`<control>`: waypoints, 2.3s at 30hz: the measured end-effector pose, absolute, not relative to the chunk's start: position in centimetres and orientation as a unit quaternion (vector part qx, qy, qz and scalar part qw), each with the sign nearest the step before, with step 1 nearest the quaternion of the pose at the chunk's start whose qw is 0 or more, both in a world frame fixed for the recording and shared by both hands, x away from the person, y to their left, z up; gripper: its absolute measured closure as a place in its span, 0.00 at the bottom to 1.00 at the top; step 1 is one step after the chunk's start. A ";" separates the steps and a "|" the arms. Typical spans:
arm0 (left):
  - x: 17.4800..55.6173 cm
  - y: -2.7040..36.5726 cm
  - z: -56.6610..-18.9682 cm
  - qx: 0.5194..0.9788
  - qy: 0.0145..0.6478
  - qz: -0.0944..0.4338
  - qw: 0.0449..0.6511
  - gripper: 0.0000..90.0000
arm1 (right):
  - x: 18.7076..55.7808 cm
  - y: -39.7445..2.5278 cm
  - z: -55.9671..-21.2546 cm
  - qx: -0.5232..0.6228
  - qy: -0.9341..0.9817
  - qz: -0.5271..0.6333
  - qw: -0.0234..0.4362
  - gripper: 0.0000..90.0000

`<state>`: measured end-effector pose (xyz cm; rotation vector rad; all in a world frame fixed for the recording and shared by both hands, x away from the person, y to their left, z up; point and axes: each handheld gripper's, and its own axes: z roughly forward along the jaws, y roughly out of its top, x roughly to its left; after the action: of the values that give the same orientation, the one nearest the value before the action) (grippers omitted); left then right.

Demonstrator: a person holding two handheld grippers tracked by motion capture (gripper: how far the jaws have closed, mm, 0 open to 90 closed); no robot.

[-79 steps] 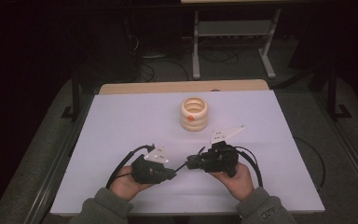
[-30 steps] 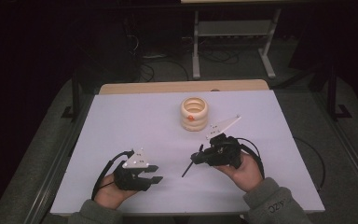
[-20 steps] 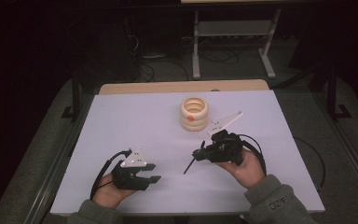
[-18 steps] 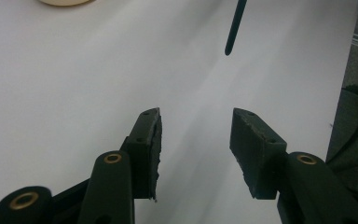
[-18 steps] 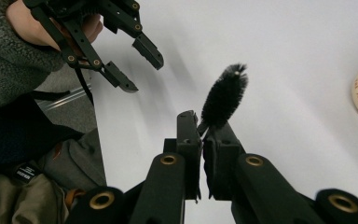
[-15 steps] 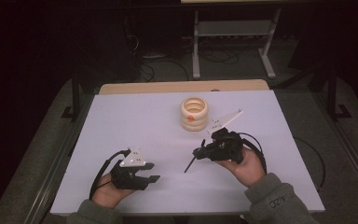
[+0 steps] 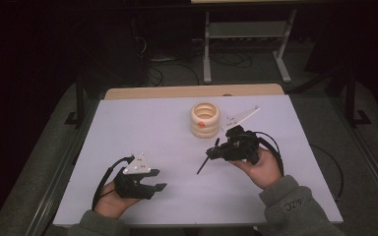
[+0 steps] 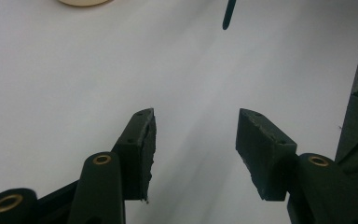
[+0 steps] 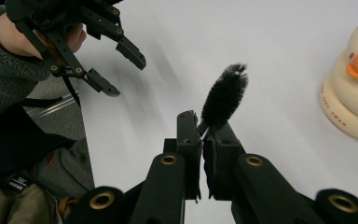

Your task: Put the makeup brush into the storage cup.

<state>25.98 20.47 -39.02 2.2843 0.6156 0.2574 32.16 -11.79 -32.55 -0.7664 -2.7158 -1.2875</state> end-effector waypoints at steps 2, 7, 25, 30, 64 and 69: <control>26.0 20.5 -39.0 0.890 0.241 0.099 0.373 0.52 | 32.3 -11.9 -32.4 -0.250 -0.875 -0.415 0.017 0.94; 26.0 20.5 -38.9 0.890 0.243 0.099 0.374 0.50 | 32.7 -12.0 -32.1 -0.254 -0.874 -0.414 0.014 0.94; 26.1 20.8 -38.8 0.887 0.249 0.102 0.375 0.45 | 34.7 -12.6 -30.6 -0.273 -0.869 -0.414 0.008 0.94; 26.1 20.8 -38.7 0.887 0.248 0.102 0.376 0.44 | 35.3 -12.9 -29.9 -0.284 -0.864 -0.417 0.006 0.94; 26.3 21.0 -38.6 0.884 0.254 0.103 0.379 0.40 | 39.9 -14.1 -26.0 -0.337 -0.844 -0.417 -0.026 0.94; 26.4 21.3 -38.5 0.882 0.255 0.105 0.382 0.40 | 41.0 -13.7 -25.4 -0.349 -0.842 -0.411 -0.031 0.94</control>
<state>26.39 21.29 -38.51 2.2513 0.6509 0.2678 41.02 -13.73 -25.41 -1.1183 -2.6981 -1.3181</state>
